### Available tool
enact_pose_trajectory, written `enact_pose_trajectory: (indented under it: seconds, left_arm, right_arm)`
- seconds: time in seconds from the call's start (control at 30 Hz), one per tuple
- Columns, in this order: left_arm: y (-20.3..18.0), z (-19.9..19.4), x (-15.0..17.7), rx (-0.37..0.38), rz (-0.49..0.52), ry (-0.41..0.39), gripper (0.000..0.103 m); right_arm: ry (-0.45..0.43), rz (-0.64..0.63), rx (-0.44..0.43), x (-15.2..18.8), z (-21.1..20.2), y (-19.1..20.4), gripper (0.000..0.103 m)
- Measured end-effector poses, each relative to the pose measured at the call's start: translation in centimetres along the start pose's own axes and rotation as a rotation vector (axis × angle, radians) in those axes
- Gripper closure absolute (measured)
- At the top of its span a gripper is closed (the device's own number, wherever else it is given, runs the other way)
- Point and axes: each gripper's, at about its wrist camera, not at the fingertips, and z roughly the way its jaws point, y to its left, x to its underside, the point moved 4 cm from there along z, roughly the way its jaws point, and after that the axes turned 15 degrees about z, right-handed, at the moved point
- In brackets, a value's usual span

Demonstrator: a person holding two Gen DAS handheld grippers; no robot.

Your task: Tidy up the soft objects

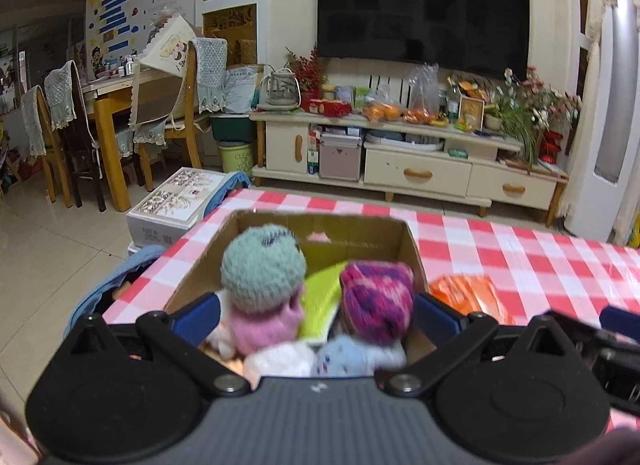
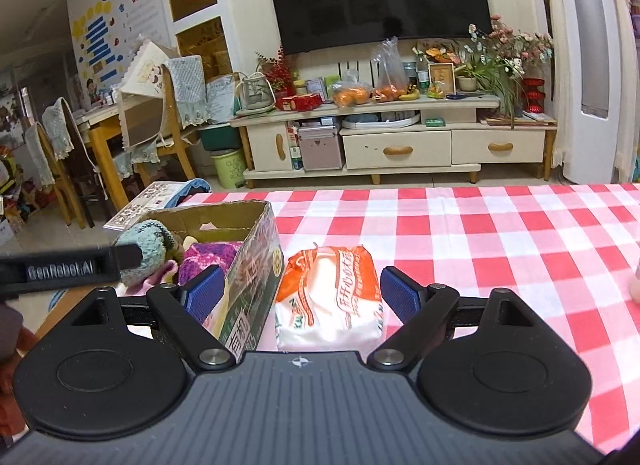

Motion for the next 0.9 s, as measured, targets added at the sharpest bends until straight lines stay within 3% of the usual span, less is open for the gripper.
enact_pose_trajectory:
  seconds: [0.43, 0.9]
  left_arm:
    - [-0.8, -4.8, 2.9, -0.002, 0.021, 0.023, 0.001]
    - [-1.3, -8.8, 3.6, -0.014, 0.027, -0.022, 0.001]
  right_arm:
    - [0.013, -0.027, -0.038, 1.6, -4.6, 0.2, 0.000]
    - [-0.016, -0.075, -0.063, 2.7, -7.7, 0.9, 0.000]
